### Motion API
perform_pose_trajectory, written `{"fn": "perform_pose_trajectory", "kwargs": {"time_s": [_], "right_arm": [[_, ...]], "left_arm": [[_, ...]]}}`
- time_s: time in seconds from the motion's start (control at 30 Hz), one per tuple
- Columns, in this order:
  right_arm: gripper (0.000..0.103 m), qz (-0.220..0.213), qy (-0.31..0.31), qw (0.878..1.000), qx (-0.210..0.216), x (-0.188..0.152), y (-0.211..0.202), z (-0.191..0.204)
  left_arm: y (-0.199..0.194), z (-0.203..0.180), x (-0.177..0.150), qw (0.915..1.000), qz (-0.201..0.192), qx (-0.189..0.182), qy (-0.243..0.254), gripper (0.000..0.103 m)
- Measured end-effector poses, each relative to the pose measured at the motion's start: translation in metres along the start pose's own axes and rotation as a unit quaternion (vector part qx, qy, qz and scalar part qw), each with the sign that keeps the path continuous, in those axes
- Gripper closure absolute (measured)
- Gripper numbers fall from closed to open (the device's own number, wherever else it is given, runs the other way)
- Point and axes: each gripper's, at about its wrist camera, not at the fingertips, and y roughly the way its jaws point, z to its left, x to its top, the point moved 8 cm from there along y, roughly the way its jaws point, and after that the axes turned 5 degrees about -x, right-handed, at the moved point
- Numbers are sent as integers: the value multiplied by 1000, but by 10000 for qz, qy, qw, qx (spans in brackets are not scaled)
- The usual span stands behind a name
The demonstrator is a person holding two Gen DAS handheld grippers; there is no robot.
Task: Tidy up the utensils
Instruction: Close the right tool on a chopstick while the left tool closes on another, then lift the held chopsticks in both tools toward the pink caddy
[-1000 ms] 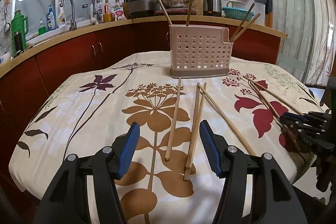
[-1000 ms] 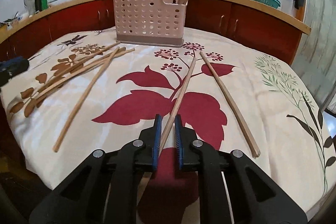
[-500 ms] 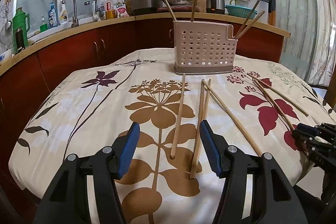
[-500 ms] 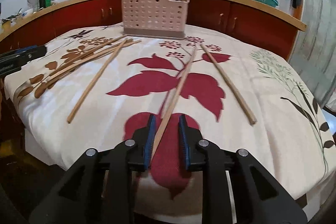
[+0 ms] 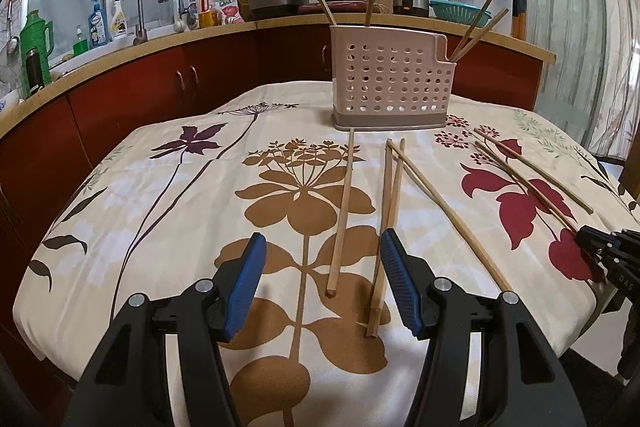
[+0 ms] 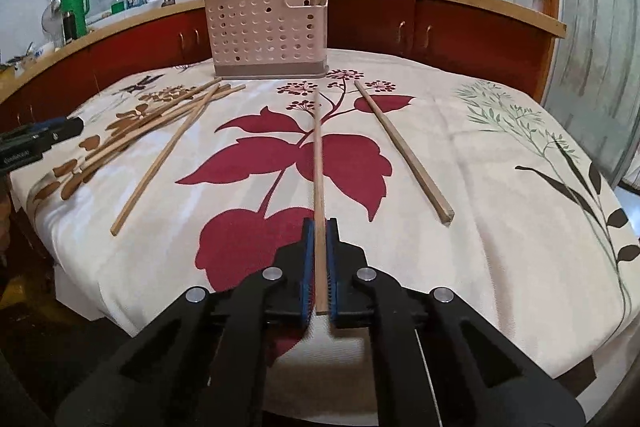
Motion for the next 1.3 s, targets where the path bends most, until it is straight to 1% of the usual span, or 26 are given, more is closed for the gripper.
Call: {"fn": "perform_pose_trajectory", "kwargs": {"time_s": [0.1, 0.13, 0.2, 0.3, 0.4, 0.5, 0.57, 0.67, 0.73, 0.8, 0.87, 1.0, 1.1, 1.2, 1.3], "right_arm": [[97, -4, -18, 10000, 18, 2, 1, 1], [97, -3, -22, 10000, 23, 2, 2, 2], [97, -4, -32, 10000, 28, 2, 2, 2], [97, -3, -40, 10000, 31, 3, 3, 3], [97, -6, -54, 10000, 28, 3, 4, 4], [97, -7, -46, 10000, 33, 3, 4, 4], [97, -11, -44, 10000, 36, 3, 4, 4], [97, -20, -33, 10000, 42, 4, 4, 4], [97, -25, -28, 10000, 52, 4, 4, 4], [97, -27, -23, 10000, 51, 4, 5, 4], [97, -24, -23, 10000, 58, 4, 5, 4], [97, -55, 6, 10000, 74, 5, 2, 4], [97, -169, 6, 9998, 74, 12, -3, 4], [97, -315, 6, 9995, 78, 21, -12, 4], [97, -500, -28, 9987, 62, 32, -22, 5]], "left_arm": [[6, 4, 0, 10000, 85, 33, 15, 45], [9, 6, -1, 9999, 148, 20, 7, 47], [18, 6, -4, 9994, 353, -36, 27, 58], [30, 4, -10, 9979, 627, -137, 106, 66], [42, 2, -18, 9953, 922, -244, 171, 70], [44, 1, -19, 9949, 957, -246, 208, 70], [43, 2, -19, 9950, 956, -258, 143, 70], [43, 2, -19, 9950, 944, -249, 212, 70], [42, 2, -19, 9950, 936, -252, 221, 72], [42, 2, -19, 9951, 936, -212, 249, 89], [42, 2, -19, 9950, 926, -117, 362, 93], [39, 1, -19, 9948, 919, -110, 431, 96], [30, 1, -14, 9957, 786, -67, 481, 96], [18, -1, -4, 9968, 556, 22, 570, 96], [2, -2, 11, 9981, 239, 55, 561, 96]]}}
